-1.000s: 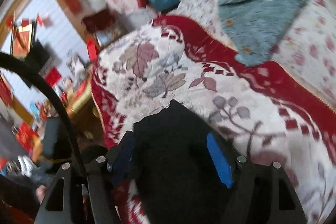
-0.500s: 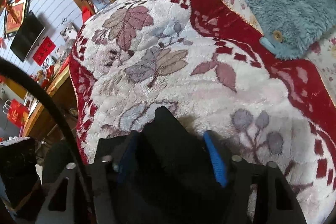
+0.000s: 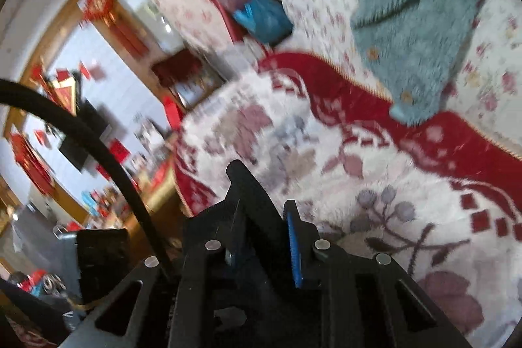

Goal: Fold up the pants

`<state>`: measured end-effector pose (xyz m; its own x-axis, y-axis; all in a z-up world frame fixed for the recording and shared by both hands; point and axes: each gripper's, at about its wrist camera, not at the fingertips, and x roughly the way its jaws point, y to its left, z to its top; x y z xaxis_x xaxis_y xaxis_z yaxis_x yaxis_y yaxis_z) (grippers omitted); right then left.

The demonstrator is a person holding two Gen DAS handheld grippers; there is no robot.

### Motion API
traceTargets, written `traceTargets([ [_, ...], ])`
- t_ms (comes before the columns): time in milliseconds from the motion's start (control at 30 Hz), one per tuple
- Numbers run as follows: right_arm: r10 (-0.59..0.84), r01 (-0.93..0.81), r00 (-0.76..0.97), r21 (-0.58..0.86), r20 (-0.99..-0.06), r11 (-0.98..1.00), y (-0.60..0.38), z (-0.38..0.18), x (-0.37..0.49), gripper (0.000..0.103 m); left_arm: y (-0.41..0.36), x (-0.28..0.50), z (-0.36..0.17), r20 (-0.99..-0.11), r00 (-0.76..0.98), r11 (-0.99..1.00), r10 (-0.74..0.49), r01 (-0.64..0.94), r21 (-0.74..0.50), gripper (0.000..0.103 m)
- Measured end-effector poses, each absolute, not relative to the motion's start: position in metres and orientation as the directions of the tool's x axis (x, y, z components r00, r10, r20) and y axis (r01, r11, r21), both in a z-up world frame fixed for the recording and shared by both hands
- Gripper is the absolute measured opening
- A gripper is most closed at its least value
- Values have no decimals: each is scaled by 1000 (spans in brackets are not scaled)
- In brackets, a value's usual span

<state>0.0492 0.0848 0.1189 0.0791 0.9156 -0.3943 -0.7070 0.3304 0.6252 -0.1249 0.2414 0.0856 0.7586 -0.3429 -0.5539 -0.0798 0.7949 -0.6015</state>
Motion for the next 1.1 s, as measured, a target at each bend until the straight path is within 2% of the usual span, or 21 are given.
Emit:
traceTargets([
  [200, 946, -681, 195, 659, -258, 320, -13, 160, 29, 20, 170, -127, 130, -492, 744, 833, -453, 157, -530, 16],
  [400, 910, -589, 355, 704, -215, 396, -124, 145, -2, 20, 89, -119, 121, -529, 656, 830, -538, 301, -470, 16],
  [533, 849, -449, 464, 759, -253, 471, -194, 98, -19, 20, 26, -111, 84, -610, 597, 854, -521, 351, -385, 16],
  [667, 757, -249, 538, 788, -371, 563, -244, 39, -30, 20, -10, -104, 41, -703, 530, 878, -475, 342, -336, 17],
  [733, 693, -142, 557, 769, -458, 623, -261, 20, -37, 20, -14, -108, 37, -714, 526, 883, -463, 344, -319, 19],
  [767, 693, -131, 560, 777, -454, 615, -268, 17, -40, 20, -14, -112, 41, -710, 532, 883, -462, 352, -310, 23],
  [800, 694, -127, 575, 790, -433, 600, -276, 18, -44, 21, -12, -115, 46, -708, 529, 879, -468, 365, -308, 32],
  [867, 668, -111, 610, 789, -426, 604, -289, 27, -54, 31, -5, -119, 56, -698, 485, 844, -527, 399, -359, 43],
  [933, 661, -114, 634, 797, -401, 593, -296, 39, -61, 50, 4, -128, 68, -676, 464, 814, -572, 418, -403, 43],
  [1033, 700, -169, 623, 814, -349, 556, -290, 59, -74, 55, 21, -140, 87, -643, 485, 800, -593, 443, -404, 46],
  [1100, 709, -186, 594, 792, -380, 581, -281, 66, -83, 58, 34, -146, 99, -632, 525, 818, -569, 436, -375, 46],
])
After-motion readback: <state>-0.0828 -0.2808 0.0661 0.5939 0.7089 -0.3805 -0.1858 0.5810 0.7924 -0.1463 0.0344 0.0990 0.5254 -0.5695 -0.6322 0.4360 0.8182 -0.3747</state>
